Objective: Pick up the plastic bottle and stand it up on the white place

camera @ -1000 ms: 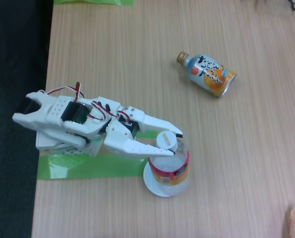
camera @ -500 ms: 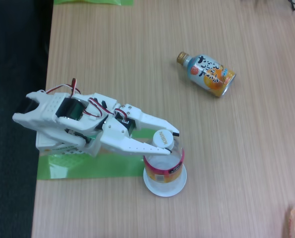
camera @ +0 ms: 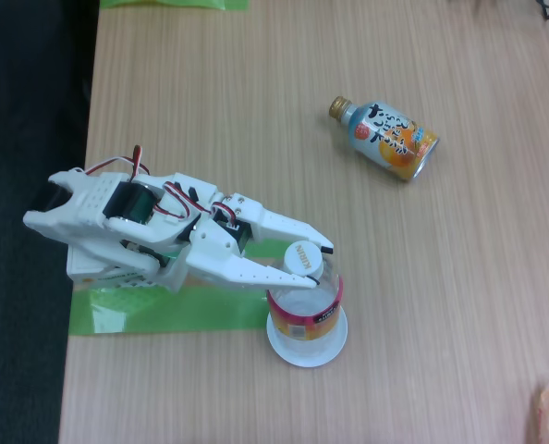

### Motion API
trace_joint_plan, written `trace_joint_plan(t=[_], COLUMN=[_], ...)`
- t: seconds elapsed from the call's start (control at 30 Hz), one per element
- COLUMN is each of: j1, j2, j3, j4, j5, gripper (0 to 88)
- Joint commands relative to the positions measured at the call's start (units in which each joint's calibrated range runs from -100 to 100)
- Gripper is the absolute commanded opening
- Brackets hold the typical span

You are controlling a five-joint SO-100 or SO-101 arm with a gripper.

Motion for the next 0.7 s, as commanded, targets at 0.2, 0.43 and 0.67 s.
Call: trace_joint_plan(t=[0.2,0.43,0.67], j1=[0.19,0.19,0.19], j2=[-0.25,-0.25,-0.25], j3=[-0.67,0.14,0.32], j4=[-0.39,-0.39,0.29], j5=[-0.18,-0.23,-0.23], gripper=[8.1,8.2,8.3])
